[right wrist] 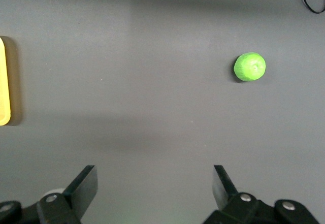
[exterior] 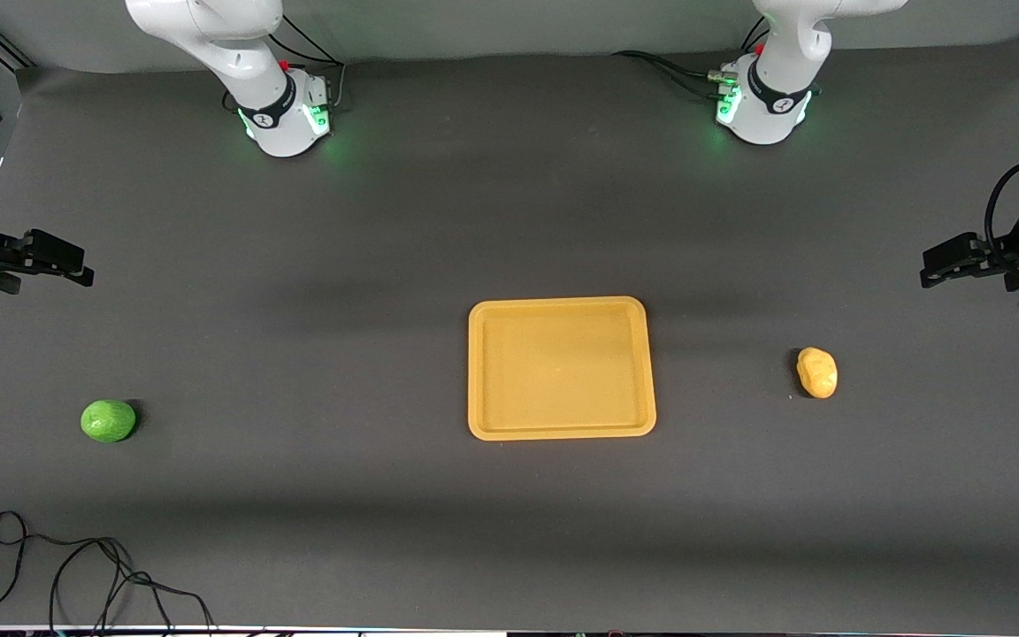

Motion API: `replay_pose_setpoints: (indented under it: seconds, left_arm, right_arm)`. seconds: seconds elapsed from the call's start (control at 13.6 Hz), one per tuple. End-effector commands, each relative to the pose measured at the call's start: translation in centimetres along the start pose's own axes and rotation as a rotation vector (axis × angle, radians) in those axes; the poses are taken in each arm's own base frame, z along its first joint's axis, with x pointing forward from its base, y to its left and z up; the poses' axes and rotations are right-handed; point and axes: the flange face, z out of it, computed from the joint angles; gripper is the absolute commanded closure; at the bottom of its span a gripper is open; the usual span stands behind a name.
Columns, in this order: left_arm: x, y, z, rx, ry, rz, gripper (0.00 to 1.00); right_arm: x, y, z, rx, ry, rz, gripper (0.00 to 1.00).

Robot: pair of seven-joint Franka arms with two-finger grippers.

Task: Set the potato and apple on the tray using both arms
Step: 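Move the left gripper toward the yellow potato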

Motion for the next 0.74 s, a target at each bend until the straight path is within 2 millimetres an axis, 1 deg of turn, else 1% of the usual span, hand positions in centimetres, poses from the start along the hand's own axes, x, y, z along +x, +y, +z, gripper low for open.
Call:
replay_pose_setpoints:
  seconds: [0.0,0.15,0.66]
  left_arm:
    - [0.05,0.2,-0.82,0.015,0.031,-0.021,0.0]
    - [0.29,0.01,-0.73,0.015,0.056,-0.024,0.0]
    - [0.58,0.09,0.13,0.015,0.054,-0.022,0.0]
  right_arm:
    - [0.07,0.11,-0.42,-0.023,-0.007,0.02,0.0]
    - [0.18,0.04,-0.4,-0.023,-0.007,0.02,0.0]
    - [-0.07,0.28,-0.19,-0.021,-0.021,0.023,0.0]
